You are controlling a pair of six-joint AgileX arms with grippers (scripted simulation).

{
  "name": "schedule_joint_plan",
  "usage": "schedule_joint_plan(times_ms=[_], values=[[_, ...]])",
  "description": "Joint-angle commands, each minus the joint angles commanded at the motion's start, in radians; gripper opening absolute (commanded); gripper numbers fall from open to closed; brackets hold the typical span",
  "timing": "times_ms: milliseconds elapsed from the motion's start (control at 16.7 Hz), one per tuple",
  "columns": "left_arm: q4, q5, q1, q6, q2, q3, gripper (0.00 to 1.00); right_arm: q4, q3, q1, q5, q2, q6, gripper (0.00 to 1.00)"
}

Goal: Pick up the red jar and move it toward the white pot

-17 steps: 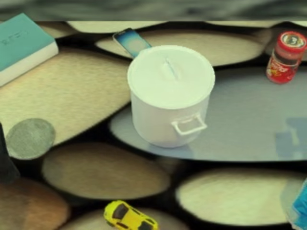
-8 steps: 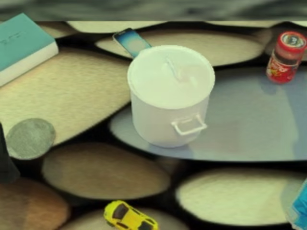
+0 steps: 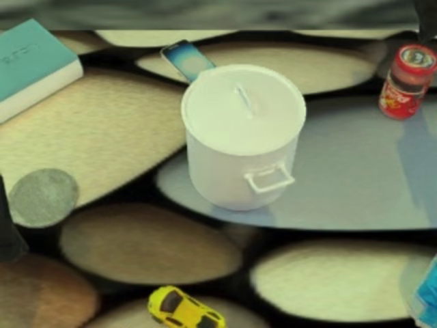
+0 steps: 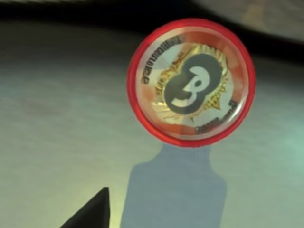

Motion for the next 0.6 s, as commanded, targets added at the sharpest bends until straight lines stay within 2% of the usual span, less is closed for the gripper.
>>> schedule_joint_plan(times_ms=[300,600], values=[[0.000,0.000,0.000,0.000,0.000,0.000,1.00,-0.122,0.340,0.017,-0.016,0.295,-0.034,1.00],[0.000,0.000,0.000,0.000,0.000,0.000,1.00,-0.159,0.447,0.023,-0.023,0.388,-0.045,1.00]])
